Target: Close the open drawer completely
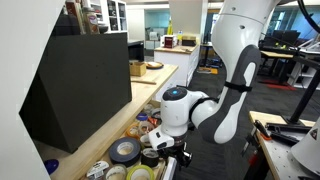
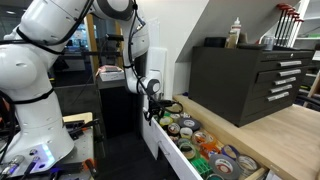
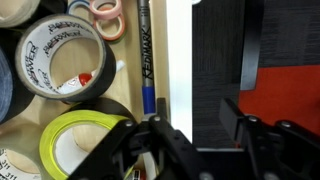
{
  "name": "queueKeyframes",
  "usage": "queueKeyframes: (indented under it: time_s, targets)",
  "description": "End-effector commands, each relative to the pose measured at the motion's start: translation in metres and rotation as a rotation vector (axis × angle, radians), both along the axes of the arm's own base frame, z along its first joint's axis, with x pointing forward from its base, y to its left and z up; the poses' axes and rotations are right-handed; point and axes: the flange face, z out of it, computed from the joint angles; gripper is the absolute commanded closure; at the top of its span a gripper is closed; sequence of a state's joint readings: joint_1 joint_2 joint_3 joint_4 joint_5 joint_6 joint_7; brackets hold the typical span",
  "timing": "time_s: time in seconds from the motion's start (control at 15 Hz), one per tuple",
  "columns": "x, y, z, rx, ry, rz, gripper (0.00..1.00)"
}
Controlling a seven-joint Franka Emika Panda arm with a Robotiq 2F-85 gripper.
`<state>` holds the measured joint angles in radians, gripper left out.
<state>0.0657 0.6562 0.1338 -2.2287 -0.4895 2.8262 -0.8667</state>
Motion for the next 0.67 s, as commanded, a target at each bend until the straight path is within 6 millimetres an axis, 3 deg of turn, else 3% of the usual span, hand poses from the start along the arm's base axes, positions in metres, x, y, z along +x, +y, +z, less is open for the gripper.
queueKeyframes:
  time_s: [0.0,0.2,0.33,0.4,0.6]
  targets:
    - [0.0027,-0.0077,0.0002,0.002,0.004,0.010,0.72]
    - [0.0034,-0.0099,-0.0013,0.004,0.007,0.006,0.90]
    - [0.0025,-0.0120,-0.0020,0.004,0.009,0.005,0.96]
    - [0.0021,-0.0123,-0.0018,0.004,0.011,0.013,0.91]
    - [0.0011,-0.0149,-0.0030,0.002,0.016,0.006,0.91]
